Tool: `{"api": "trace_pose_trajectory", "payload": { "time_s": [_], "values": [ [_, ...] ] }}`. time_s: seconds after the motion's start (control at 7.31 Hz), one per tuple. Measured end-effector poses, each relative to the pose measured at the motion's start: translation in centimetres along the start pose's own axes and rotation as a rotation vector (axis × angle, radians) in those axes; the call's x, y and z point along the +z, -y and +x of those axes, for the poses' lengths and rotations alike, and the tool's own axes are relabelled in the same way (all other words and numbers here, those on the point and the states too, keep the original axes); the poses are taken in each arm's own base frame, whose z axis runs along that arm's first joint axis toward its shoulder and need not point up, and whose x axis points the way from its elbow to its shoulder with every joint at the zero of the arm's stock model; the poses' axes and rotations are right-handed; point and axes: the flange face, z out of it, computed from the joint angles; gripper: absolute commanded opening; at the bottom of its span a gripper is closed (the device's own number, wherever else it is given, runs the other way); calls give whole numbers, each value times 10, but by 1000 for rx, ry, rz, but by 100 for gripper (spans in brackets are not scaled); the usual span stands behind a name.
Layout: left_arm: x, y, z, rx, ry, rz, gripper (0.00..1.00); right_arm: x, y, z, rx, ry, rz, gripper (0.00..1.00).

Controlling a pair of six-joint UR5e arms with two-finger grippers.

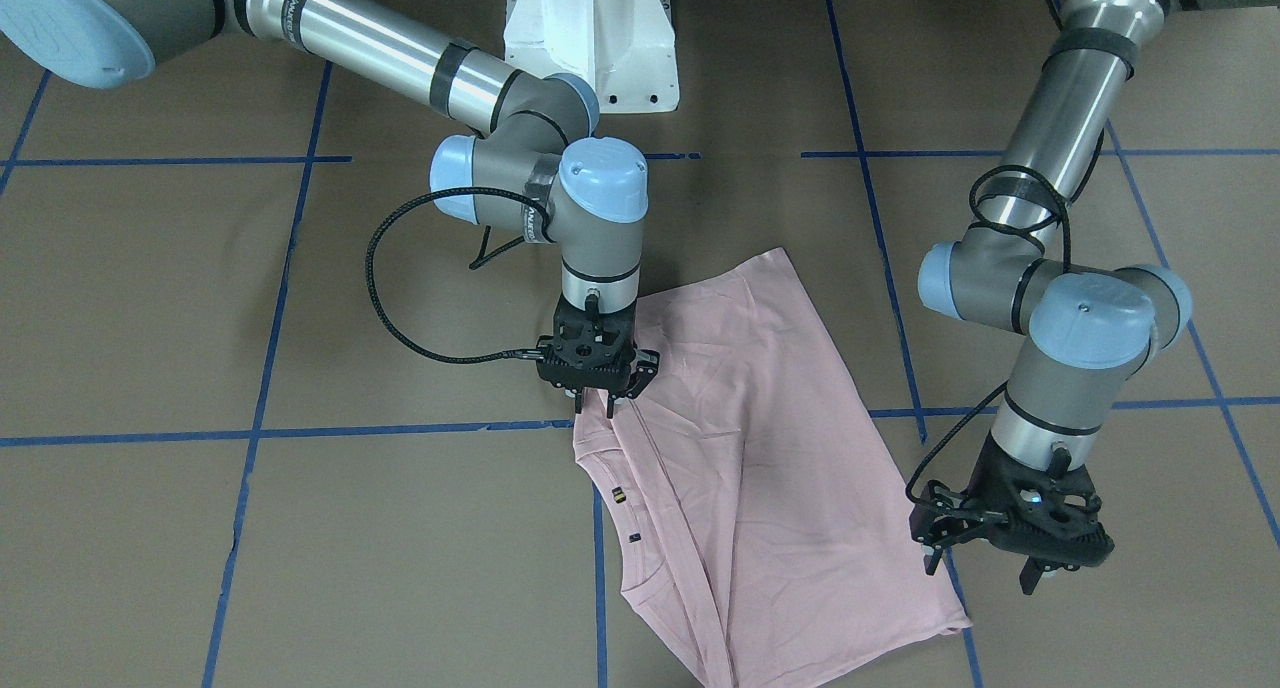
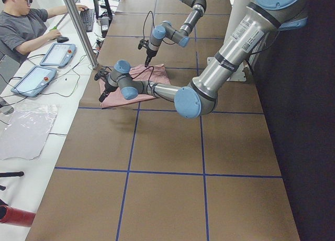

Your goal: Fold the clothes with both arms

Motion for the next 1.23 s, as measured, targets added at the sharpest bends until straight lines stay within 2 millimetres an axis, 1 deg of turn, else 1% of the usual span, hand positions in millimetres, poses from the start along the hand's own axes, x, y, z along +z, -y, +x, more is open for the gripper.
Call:
{"api": "trace_pose_trajectory", "payload": {
  "time_s": [0.41, 0.55, 0.68, 0.82, 1.23],
  "values": [
    [1, -4, -1, 0, 1, -4, 100, 5, -4, 3, -15, -11, 0, 42],
    [1, -5, -2, 0, 2, -5, 100, 8, -7, 4, -21, -15, 2, 33],
    [1, -6, -2, 0, 2, -6, 100, 10, -10, 5, -25, -20, 6, 15],
    [2, -7, -2, 1, 2, -7, 100, 11, -13, 6, -28, -23, 10, 0],
    [1, -8, -3, 2, 1, -7, 100, 12, -15, 6, -30, -29, 10, 0]
  ]
}}
